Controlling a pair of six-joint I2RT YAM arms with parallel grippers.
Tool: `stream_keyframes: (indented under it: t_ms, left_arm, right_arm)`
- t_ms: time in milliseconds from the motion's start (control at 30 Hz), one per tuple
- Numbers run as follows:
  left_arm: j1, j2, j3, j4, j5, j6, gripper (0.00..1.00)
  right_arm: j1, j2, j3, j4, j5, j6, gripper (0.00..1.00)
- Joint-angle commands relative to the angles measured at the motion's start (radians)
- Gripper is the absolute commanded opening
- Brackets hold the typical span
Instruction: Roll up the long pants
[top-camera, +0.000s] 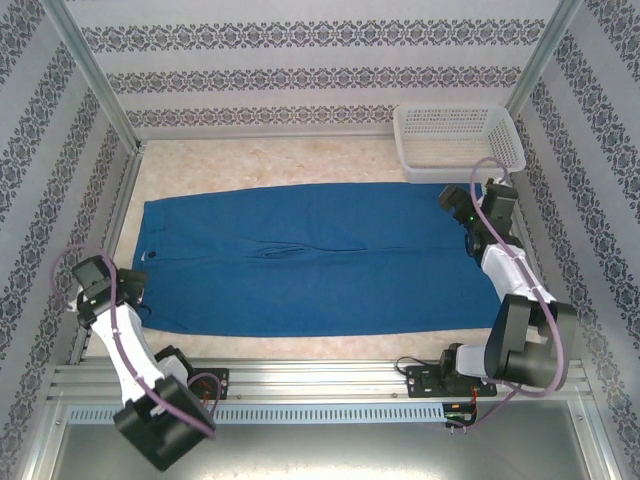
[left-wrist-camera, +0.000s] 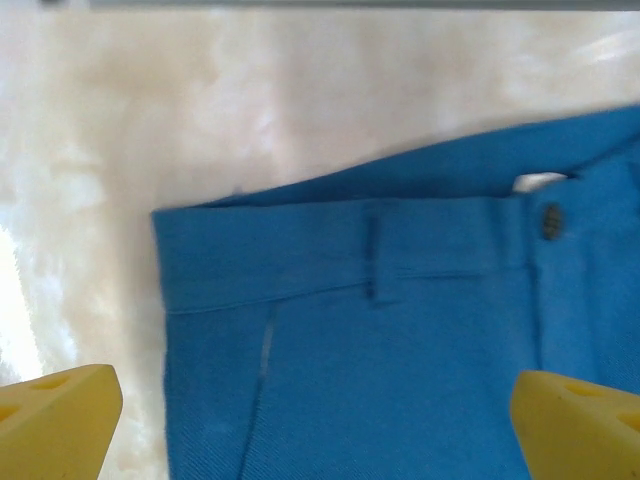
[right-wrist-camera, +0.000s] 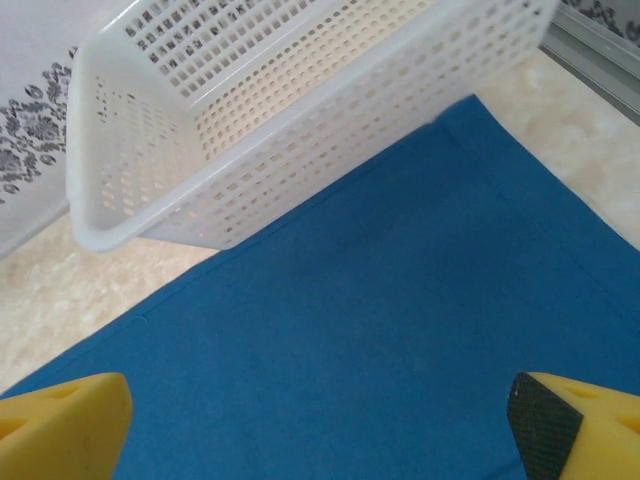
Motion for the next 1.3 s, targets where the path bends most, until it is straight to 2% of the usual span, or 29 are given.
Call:
stream_keyframes:
  t_ms: [0,300,467,633,900,1033,1100,1200,1267]
  left_arm:
    - [0.094,0.063,-0.04,0.087,0.208,-0.015,1.0]
    - [0.126,0.11,-0.071,0.128,0.168,-0.003,1.0]
    - [0.135,0.173,-0.086,0.151,0.147,0.017,1.0]
    - [0.141,0.193,-0.111,0.159,0.136,0.03,1.0]
    - [0.148,0.274,-0.118,0.222,0.094,0.048,0.99]
    - [0.147,0.34,-0.114,0.273,0.091,0.049,0.87]
    - [0.147,0.376,-0.106,0.286,0.093,0.049,0.77]
    - [0.147,0.425,-0.095,0.306,0.107,0.053,0.46]
    - [0.148,0.453,-0.08,0.308,0.111,0.065,0.14]
  right_arm:
    - [-0.048,-0.103,-0.031,-0.089,-0.049,0.049,0.98]
    - [-0.111,-0.253,-0.116,-0.186,-0.029,0.038,0.98]
    - [-0.164,-0.327,-0.126,-0.32,0.083,0.105,0.95]
    - [-0.229,-0.372,-0.18,-0.321,0.038,0.144,0.95]
    - [-0.244,-0.369,-0.221,-0.299,0.028,0.165,0.95]
    - [-0.262,-0.352,-0.212,-0.308,0.029,0.176,0.95]
    - [-0.276,-0.344,-0.213,-0.31,0.023,0.19,0.95]
    - [-0.308,-0.336,-0.222,-0.327,0.012,0.221,0.94]
    - [-0.342,-0.333,-0.227,-0.353,0.015,0.226,0.94]
